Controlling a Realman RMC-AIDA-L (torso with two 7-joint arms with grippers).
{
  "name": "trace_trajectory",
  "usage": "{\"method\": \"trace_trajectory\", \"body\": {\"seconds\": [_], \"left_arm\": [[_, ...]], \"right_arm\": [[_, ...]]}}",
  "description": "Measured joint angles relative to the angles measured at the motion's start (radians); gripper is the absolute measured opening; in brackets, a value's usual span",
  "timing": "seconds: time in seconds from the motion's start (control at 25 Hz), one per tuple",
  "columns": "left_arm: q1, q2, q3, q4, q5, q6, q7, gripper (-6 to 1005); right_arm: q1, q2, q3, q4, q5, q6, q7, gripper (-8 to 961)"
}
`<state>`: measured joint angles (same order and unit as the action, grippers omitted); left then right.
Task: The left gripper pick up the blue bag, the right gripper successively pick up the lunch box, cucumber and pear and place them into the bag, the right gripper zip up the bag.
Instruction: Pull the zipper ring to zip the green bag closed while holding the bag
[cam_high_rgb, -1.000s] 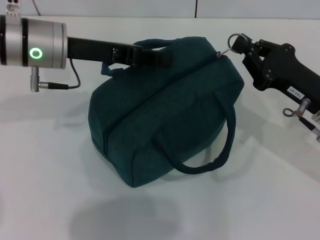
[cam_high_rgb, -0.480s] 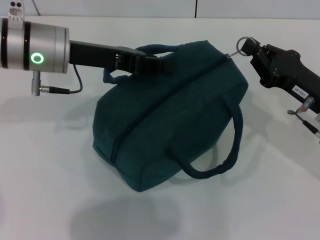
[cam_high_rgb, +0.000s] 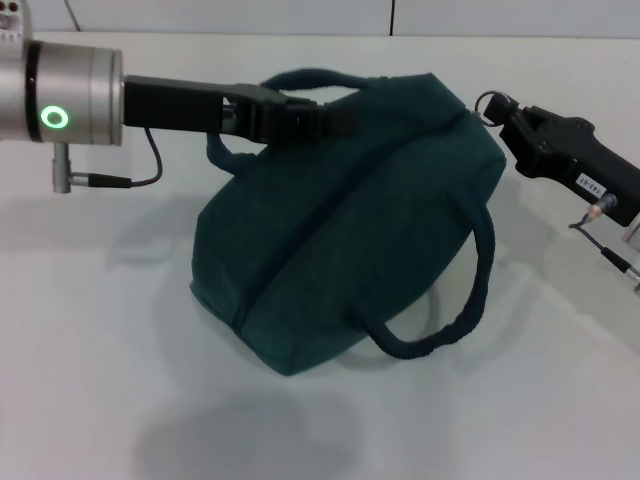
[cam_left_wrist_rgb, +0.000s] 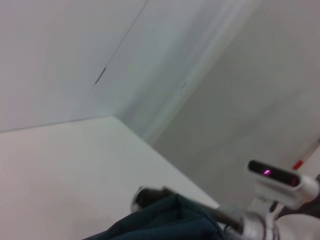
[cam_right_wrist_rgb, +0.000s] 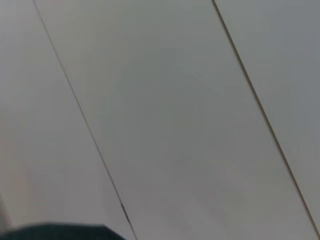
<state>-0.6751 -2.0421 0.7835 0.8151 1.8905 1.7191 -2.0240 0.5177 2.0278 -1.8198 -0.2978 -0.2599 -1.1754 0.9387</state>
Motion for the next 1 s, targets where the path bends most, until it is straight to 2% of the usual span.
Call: {"method": "trace_trajectory", "body": {"seconds": [0.4, 0.68, 1.0], "left_arm": [[0.017, 0.0, -0.004, -0.002, -0.045, -0.003, 0.039, 62], [0.013, -0.007, -0.001, -0.002, -0.044, -0.025, 0.031, 63], [0.008, -0.012, 0.0, -0.001, -0.046, -0.026, 0.027, 60]], "right_arm": [[0.018, 0.0, -0.004, 0.0, -0.003, 0.026, 0.001, 9], [0.011, -0.003, 0.006, -0.001, 0.0, -0.019, 0.008, 9], [-0.034, -0.018, 0.088, 0.01, 0.005, -0.05, 0.001, 352]]}}
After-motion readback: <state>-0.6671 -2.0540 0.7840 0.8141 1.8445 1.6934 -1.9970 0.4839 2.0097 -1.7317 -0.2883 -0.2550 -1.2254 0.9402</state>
